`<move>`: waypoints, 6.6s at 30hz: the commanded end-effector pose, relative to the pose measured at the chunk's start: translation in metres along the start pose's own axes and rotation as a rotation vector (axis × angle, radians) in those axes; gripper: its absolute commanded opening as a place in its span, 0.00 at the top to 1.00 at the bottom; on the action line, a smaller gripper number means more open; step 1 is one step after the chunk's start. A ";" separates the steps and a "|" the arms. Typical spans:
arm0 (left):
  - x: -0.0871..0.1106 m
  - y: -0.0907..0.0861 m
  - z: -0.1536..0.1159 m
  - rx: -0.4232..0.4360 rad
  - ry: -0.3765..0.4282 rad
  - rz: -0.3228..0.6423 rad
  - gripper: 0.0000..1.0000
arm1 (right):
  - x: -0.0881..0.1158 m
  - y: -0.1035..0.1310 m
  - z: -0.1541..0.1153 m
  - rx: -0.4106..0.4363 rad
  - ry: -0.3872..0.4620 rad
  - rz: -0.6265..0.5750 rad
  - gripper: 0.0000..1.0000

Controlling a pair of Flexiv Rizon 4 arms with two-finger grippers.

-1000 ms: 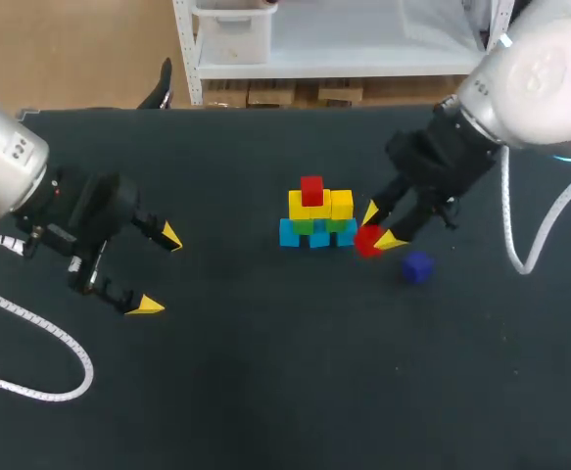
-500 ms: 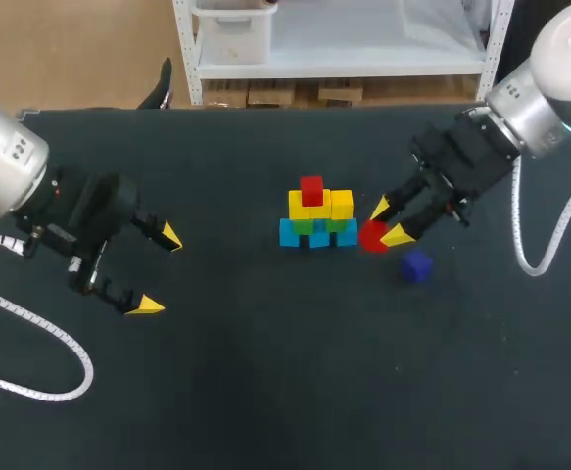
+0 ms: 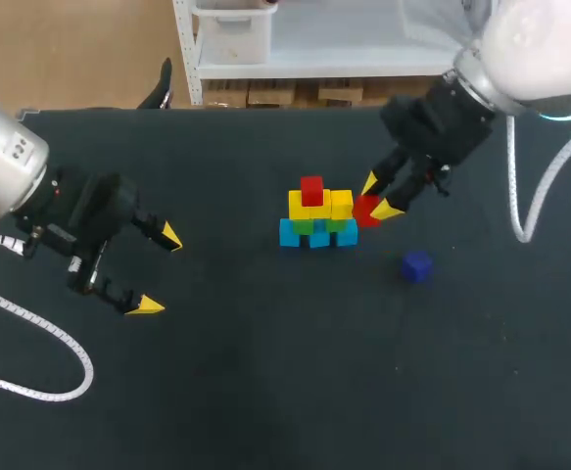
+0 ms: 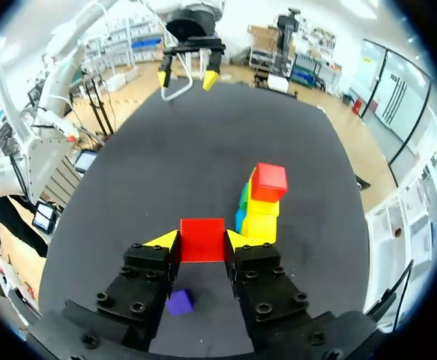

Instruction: Place the blue cubes, place green cubes on the blue cubes, place the yellow cubes on the green cubes, then place the red cubes on the yellow cubes, and place purple cube on the red cubes.

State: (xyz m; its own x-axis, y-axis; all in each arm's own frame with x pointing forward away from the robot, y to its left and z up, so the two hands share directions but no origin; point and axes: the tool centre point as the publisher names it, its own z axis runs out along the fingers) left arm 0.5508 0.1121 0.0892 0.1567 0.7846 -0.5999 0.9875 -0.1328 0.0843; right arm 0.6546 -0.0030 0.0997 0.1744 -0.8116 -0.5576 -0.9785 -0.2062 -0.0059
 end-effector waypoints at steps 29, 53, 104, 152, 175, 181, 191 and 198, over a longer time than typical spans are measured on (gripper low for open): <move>0.001 0.000 0.000 -0.001 -0.003 0.002 0.00 | -0.016 -0.028 0.009 0.214 0.278 0.144 1.00; 0.001 0.000 0.000 -0.001 -0.003 0.002 0.00 | -0.018 -0.054 0.017 0.291 0.286 0.177 1.00; 0.001 0.000 0.000 -0.001 -0.003 0.002 0.00 | -0.019 -0.059 0.027 0.243 0.268 0.181 1.00; 0.001 0.000 0.000 -0.001 -0.003 0.002 0.00 | -0.021 -0.059 0.022 0.242 0.244 0.182 0.00; 0.001 0.000 0.000 -0.001 -0.003 0.002 0.00 | 0.019 -0.004 -0.041 0.108 0.150 -0.173 0.00; 0.001 0.000 0.000 -0.001 -0.003 0.002 0.00 | 0.035 0.017 -0.018 0.040 0.162 -0.223 0.00; 0.001 0.000 0.000 -0.001 -0.003 0.002 0.00 | 0.064 0.046 0.008 -0.113 0.168 -0.302 0.00; 0.001 0.000 0.000 -0.001 -0.003 0.002 0.00 | 0.081 0.045 0.012 -0.135 0.215 -0.336 0.00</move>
State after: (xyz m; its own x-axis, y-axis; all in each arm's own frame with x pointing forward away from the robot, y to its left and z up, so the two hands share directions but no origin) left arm 0.5508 0.1121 0.0892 0.1566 0.7846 -0.5999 0.9876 -0.1328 0.0842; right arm 0.6200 -0.0717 0.0488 0.5100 -0.7794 -0.3638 -0.8458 -0.5315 -0.0469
